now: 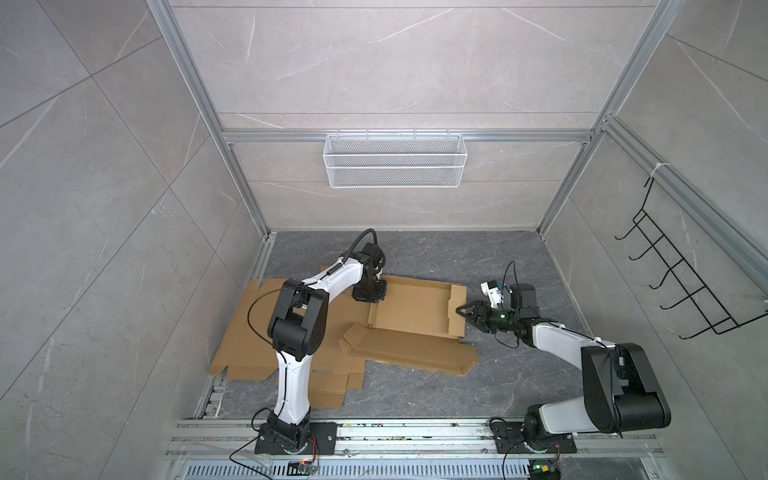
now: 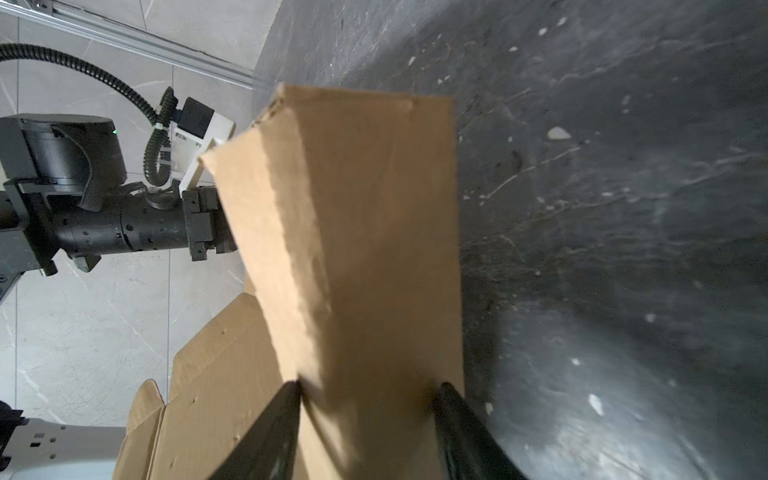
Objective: Fold the paper box
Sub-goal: 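Hold the side panel upright with the right gripper while the left holds its corner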
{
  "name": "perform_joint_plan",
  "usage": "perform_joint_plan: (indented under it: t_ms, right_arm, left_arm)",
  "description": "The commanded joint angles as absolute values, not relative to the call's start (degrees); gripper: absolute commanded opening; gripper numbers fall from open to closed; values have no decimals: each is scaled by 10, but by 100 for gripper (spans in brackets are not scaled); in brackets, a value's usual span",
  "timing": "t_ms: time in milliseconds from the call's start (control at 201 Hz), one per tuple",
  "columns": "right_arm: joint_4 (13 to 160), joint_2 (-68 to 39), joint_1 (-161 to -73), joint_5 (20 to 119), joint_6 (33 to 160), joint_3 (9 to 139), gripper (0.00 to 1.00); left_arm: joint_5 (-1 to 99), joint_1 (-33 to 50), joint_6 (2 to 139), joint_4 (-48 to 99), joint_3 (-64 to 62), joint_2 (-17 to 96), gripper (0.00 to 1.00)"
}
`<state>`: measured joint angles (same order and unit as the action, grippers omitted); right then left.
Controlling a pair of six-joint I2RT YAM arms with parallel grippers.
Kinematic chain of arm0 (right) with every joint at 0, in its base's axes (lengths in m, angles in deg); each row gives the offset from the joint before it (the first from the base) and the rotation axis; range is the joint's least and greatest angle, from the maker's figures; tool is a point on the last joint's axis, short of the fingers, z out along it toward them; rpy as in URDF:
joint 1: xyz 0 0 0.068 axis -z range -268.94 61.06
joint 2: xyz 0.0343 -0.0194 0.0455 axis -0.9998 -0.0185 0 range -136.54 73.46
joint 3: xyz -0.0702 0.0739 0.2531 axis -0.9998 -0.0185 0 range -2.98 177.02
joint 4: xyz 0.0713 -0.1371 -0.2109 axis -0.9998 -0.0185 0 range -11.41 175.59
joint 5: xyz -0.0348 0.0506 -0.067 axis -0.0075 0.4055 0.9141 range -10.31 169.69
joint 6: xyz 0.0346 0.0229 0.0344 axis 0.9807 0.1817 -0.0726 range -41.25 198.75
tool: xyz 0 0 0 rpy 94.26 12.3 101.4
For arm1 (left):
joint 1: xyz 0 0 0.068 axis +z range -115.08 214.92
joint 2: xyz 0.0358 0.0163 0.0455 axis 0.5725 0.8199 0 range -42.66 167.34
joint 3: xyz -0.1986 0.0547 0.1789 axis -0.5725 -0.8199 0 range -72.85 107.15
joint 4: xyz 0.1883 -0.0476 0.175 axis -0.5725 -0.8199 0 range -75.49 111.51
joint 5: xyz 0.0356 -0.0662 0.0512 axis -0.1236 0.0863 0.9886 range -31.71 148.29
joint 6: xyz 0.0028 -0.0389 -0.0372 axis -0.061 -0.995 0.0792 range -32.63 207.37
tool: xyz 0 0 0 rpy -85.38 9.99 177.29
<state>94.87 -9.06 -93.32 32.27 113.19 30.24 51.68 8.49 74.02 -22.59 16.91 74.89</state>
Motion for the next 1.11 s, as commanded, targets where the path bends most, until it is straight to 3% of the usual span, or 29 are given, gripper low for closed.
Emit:
perform_joint_plan:
  t_ms: [0,284,438,538,682,981,1105]
  right_arm:
    - [960,-99,-942,322,1130,311,56]
    - [860,-133,-964,427,1062,364,52]
    - [749,-127,-1016,610,1037,406,48]
    - [660,-137,-1063,763,1029,448,43]
    - [566,-187,-1122,896,1021,514,35]
    - [422,-260,-1206,1062,1046,619,8]
    - [355,-302,-1228,1124,1052,654,1]
  left_arm:
    - [512,84,737,-204,157,768,0]
    - [508,83,735,-207,158,768,0]
    - [506,83,735,-213,160,763,0]
    - [505,83,735,-221,164,763,0]
    - [503,80,738,-240,184,768,0]
    - [500,62,738,-277,224,761,0]
    - [501,59,740,-293,238,756,0]
